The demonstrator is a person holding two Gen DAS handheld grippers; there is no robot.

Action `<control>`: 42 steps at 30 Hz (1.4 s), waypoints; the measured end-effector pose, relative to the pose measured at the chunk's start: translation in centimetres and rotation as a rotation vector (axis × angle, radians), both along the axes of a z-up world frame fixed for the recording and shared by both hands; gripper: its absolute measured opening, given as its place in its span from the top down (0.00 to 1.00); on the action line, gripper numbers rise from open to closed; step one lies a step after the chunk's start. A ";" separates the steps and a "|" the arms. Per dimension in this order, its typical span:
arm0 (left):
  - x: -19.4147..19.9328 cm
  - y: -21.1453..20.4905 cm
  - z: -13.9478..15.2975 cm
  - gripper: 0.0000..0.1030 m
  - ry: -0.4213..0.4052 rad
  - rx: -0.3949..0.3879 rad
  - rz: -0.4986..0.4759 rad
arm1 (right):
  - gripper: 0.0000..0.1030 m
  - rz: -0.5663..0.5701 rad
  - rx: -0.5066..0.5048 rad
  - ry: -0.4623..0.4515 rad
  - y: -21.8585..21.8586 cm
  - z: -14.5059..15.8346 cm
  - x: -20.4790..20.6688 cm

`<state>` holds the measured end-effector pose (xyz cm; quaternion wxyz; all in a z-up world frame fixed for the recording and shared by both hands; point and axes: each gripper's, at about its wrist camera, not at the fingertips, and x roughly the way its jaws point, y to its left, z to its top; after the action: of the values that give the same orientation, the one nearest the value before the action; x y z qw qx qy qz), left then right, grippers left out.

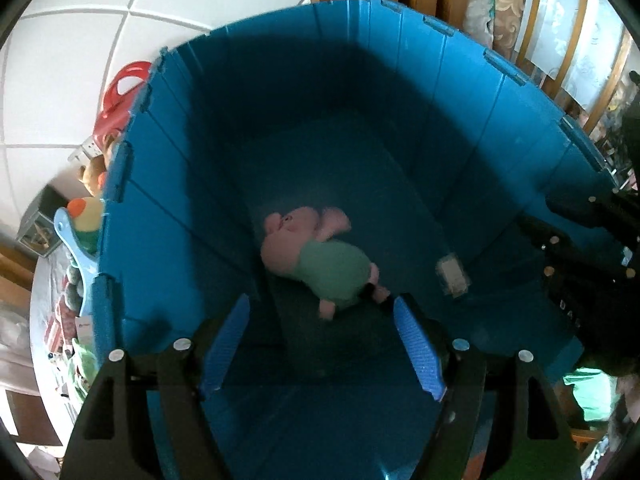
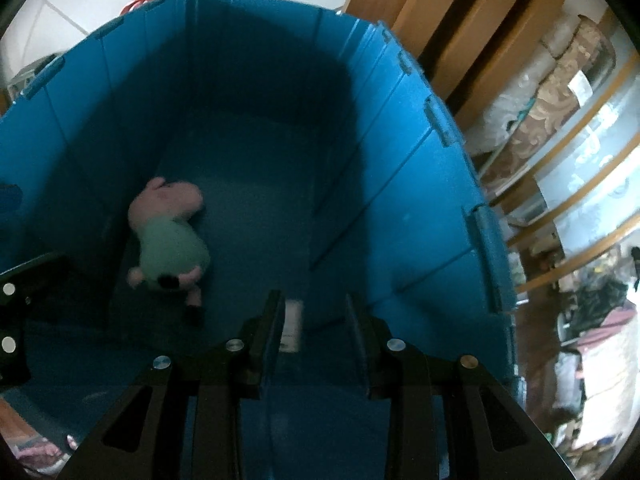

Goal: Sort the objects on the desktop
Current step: 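Open the left tool over the bin while the right tool releases the medicine box, then return both tools to the pile and look over the items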

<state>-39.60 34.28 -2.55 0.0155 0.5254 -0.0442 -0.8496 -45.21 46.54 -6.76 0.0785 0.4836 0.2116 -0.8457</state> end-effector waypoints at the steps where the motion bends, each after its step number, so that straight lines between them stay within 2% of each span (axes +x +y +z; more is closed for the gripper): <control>1: 0.5 0.0 0.3 0.28 0.010 -0.001 -0.001 | 0.61 0.001 -0.006 0.007 0.0 0.3 0.1; 2: 0.7 0.2 0.5 0.28 0.017 -0.001 -0.001 | 0.56 0.000 -0.014 0.017 0.1 0.7 0.2; 4: 0.4 -0.4 0.9 0.28 0.037 0.006 0.000 | 0.32 0.001 -0.015 0.042 0.0 1.3 0.7; 7: 1.0 -0.8 1.6 0.28 0.072 -0.011 0.008 | 0.17 0.002 -0.020 0.086 -0.2 2.4 1.7; 12: 2.4 -3.1 3.4 0.28 0.171 -0.038 0.052 | 0.05 -0.012 -0.082 0.143 -0.7 3.8 3.9; 15: 4.1 -4.7 4.8 0.28 0.226 -0.015 0.088 | 0.01 -0.006 -0.123 0.173 -0.7 4.7 4.7; 18: 5.8 -6.0 5.9 0.28 0.284 0.018 0.061 | 0.00 0.010 -0.187 0.223 -1.3 6.1 6.2; 24: 9.6 -10.2 7.1 0.28 0.364 0.036 0.115 | 0.00 0.104 -0.252 0.281 -6.3 8.1 9.7; 30: 13.4 -17.1 6.9 0.28 0.394 0.043 0.193 | 0.00 0.191 -0.287 0.313 -12.5 9.3 12.8; 35: 17.3 -24.9 6.1 0.28 0.421 0.039 0.280 | 0.00 0.258 -0.298 0.345 -19.2 9.7 15.8; 42: 23.1 -35.2 4.4 0.28 0.469 -0.009 0.384 | 0.00 0.308 -0.317 0.327 -28.4 8.4 20.2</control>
<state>-16.55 -0.90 1.85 0.1882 0.3136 0.0569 -0.9290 -25.02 18.18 1.60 0.2457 0.2842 0.1573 -0.9133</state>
